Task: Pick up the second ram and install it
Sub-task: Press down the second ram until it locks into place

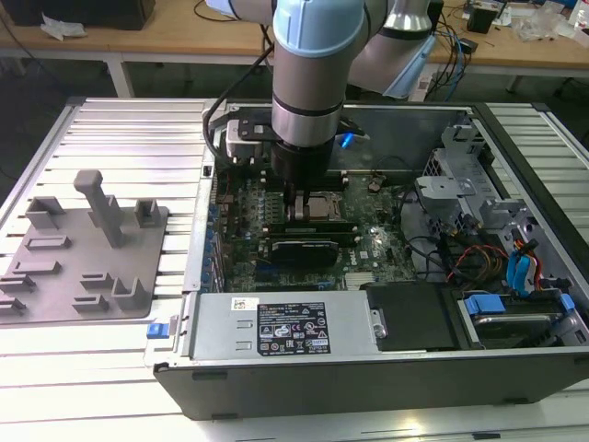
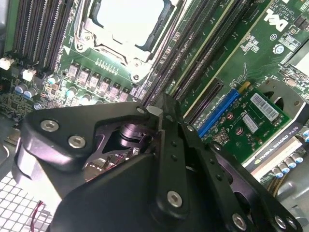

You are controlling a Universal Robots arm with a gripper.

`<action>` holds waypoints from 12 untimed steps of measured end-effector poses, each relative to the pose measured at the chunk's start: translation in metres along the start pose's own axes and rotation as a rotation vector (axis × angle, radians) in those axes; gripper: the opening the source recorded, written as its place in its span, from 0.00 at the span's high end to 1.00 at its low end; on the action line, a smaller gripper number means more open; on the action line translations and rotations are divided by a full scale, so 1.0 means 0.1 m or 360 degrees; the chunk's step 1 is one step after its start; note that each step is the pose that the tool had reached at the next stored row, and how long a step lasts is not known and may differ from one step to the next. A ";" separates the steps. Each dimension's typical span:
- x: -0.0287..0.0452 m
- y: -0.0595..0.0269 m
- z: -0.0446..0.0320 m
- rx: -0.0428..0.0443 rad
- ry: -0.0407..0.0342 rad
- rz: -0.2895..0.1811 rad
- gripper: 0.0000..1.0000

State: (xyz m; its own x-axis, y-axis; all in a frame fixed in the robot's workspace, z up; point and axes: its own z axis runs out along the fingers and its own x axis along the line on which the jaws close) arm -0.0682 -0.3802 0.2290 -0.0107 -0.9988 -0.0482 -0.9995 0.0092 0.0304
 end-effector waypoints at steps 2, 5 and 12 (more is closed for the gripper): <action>0.001 0.000 0.013 0.0000 0.0000 0.0000 0.92; -0.003 -0.002 -0.006 0.0003 -0.0004 0.0000 0.92; -0.018 0.011 -0.371 0.0000 0.0000 0.0000 0.92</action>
State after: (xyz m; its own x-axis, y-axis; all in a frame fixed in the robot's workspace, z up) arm -0.0683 -0.3802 0.2662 -0.0107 -0.9988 -0.0483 -0.9995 0.0092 0.0302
